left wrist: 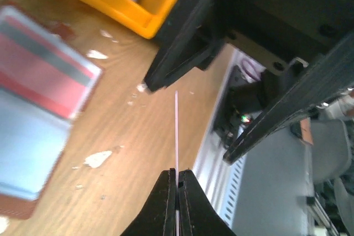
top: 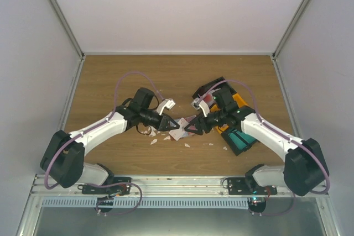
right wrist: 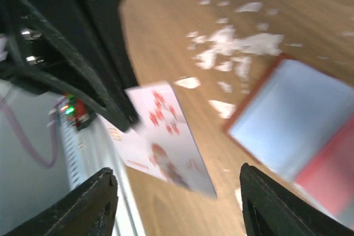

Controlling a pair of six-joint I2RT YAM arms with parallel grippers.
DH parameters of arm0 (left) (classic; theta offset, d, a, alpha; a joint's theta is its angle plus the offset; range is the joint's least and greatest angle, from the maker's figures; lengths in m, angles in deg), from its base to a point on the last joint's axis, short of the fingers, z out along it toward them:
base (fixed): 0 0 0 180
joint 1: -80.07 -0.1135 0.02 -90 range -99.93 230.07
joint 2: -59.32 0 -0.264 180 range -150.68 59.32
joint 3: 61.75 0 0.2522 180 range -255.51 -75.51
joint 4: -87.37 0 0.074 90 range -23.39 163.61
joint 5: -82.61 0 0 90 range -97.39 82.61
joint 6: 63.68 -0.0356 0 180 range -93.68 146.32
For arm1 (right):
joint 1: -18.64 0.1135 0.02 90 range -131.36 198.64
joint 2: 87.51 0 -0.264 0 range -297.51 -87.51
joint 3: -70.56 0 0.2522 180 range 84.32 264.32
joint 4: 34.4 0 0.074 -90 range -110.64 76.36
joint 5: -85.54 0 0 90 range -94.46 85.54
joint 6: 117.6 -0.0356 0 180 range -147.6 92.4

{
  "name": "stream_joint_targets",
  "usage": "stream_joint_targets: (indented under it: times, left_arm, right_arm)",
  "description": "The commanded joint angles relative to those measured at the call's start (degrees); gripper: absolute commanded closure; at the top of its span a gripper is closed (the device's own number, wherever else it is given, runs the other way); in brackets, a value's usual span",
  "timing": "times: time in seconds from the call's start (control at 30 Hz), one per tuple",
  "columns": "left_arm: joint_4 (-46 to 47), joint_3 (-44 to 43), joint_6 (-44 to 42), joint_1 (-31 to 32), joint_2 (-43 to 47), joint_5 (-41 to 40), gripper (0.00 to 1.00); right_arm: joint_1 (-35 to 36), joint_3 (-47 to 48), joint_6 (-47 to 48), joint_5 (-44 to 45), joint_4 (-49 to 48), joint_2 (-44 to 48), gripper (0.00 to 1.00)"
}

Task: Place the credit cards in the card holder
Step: Pick up the credit card from the storage box.

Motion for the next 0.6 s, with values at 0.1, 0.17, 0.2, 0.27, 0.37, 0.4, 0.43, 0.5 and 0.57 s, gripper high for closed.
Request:
stream_joint_targets:
  times: [0.1, 0.17, 0.2, 0.27, 0.37, 0.4, 0.43, 0.5, 0.57]
  left_arm:
    - [12.7, 6.4, 22.0, -1.6, -1.3, -20.0, 1.0]
    - [17.2, 8.9, 26.9, -1.5, -2.8, -21.5, 1.0]
    - [19.9, 9.9, 29.0, -1.4, -3.3, -22.6, 1.0]
    - [23.4, 11.3, 32.1, -1.1, -4.1, -24.8, 1.0]
    - [25.9, 11.7, 34.4, -0.7, -5.6, -27.2, 1.0]
    - [26.5, 11.6, 34.8, -0.7, -6.1, -27.6, 1.0]
    - [27.0, 11.4, 35.2, -0.7, -6.5, -27.8, 1.0]
    - [27.8, 11.3, 35.8, -0.6, -7.4, -28.2, 1.0]
    - [28.9, 11.3, 36.5, -0.5, -8.2, -28.3, 1.0]
  right_arm:
    - [0.0, 1.5, -14.0, 33.6, 1.3, -1.4, 0.34]
    - [0.6, 1.8, -17.9, 39.1, 2.2, -4.6, 0.34]
    - [1.1, 1.6, -19.0, 40.3, 2.0, -5.9, 0.34]
    - [2.0, 1.5, -21.5, 42.9, 1.8, -8.2, 0.35]
    - [2.7, 1.1, -24.4, 46.2, 1.4, -11.2, 0.35]
    - [2.7, 1.0, -25.2, 46.7, 1.4, -11.9, 0.36]
    - [2.8, 0.8, -25.6, 46.8, 1.2, -12.7, 0.37]
    - [3.0, 0.0, -26.1, 45.7, 0.0, -14.0, 0.4]
    - [3.0, -1.0, -26.4, 43.6, -1.7, -15.2, 0.46]
